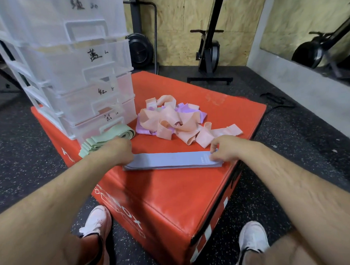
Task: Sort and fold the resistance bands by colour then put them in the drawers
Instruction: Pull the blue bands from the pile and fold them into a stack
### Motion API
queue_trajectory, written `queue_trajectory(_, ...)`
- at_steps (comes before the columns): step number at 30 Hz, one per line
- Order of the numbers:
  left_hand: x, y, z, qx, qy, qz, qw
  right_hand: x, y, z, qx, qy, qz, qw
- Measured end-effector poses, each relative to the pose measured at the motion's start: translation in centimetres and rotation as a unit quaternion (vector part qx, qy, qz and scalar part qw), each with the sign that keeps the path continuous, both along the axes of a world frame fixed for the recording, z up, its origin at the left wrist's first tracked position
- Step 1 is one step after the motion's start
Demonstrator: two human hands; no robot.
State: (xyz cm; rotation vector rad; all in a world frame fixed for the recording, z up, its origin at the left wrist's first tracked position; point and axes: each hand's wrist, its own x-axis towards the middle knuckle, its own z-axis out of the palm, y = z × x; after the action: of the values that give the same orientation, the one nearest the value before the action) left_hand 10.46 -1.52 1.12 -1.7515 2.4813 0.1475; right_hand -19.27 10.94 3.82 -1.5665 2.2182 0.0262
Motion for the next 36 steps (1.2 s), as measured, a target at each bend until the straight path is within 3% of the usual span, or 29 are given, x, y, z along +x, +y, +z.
queue_trajectory(6,-0.9,1.1,0.9,-0.003,-0.055,-0.025,0.998,1.4,1.1,2.3,0.071,0.059,0.043,0.995)
queue_trajectory(12,-3.1,1.6,1.8,-0.080,0.006,-0.119,0.990,3.4,0.6,4.6,0.097,0.095,0.093,0.986)
queue_trajectory(19,-5.9,0.6,-0.9,0.087,0.091,-0.245,0.961,4.0,-2.2,4.8,0.070,0.068,0.115,0.989)
queue_trajectory(24,-8.8,1.6,-2.6,0.081,0.085,-0.311,0.943,1.1,-2.6,3.6,0.070,0.101,0.070,0.990)
queue_trajectory(31,-9.3,0.6,-3.6,0.076,0.152,-0.312,0.935,-2.1,-3.2,0.6,0.117,-0.019,-0.055,0.991)
queue_trajectory(36,-9.7,0.1,-3.1,0.096,0.166,-0.326,0.926,-1.8,-3.9,0.0,0.117,-0.038,-0.070,0.990)
